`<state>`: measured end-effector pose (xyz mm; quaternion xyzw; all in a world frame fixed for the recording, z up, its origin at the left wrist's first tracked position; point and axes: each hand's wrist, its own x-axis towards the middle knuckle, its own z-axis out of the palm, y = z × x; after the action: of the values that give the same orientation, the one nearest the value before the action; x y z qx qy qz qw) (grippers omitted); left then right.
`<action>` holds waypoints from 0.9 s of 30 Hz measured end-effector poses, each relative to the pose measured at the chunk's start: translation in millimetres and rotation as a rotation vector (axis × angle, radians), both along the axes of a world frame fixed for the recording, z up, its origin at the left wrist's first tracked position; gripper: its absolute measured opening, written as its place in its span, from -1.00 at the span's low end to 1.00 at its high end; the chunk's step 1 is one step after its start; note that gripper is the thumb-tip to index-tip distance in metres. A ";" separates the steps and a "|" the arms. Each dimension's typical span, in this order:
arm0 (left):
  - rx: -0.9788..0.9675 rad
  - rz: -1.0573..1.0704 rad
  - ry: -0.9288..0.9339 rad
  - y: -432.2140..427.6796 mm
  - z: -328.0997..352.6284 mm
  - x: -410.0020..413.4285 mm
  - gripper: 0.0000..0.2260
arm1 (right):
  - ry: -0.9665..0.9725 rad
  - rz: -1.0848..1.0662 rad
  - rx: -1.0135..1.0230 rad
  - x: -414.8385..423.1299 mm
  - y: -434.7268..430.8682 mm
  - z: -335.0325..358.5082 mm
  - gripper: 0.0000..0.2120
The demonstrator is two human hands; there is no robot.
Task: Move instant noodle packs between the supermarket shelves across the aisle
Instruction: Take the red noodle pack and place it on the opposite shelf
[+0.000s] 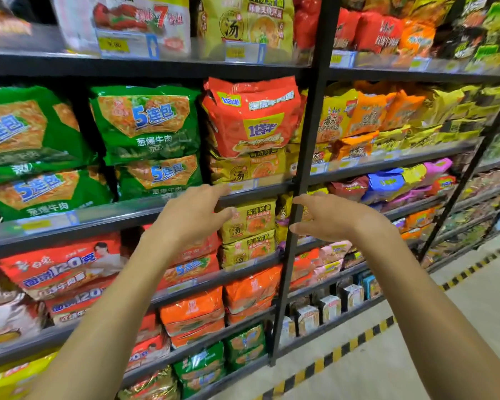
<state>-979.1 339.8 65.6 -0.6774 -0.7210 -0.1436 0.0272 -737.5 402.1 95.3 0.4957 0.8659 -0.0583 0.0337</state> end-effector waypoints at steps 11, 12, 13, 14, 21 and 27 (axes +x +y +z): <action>0.401 0.045 -0.303 56.8 -15.2 -8.5 -0.35 | 0.302 0.121 0.273 -11.3 99.5 -7.5 -0.27; 0.418 0.047 -0.315 63.6 -16.4 -8.5 -0.34 | 0.341 0.136 0.296 -11.6 109.8 -8.4 -0.26; 0.425 0.050 -0.323 70.9 -17.5 -8.2 -0.33 | 0.387 0.155 0.319 -12.0 120.4 -9.6 -0.26; 0.428 0.052 -0.324 78.4 -18.2 -7.3 -0.31 | 0.441 0.176 0.341 -12.8 131.6 -11.1 -0.25; 0.599 0.099 -0.318 131.5 -21.5 4.8 -0.21 | 0.864 0.324 0.382 -17.5 212.5 -14.2 -0.15; 0.735 0.178 -0.311 167.5 -26.2 7.9 -0.20 | 0.961 0.483 0.358 -24.9 258.4 -16.7 -0.15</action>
<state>-971.2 507.2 39.4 -0.5277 -0.6730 -0.4894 0.1703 -762.4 660.5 78.7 0.1991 0.8691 -0.1205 -0.4364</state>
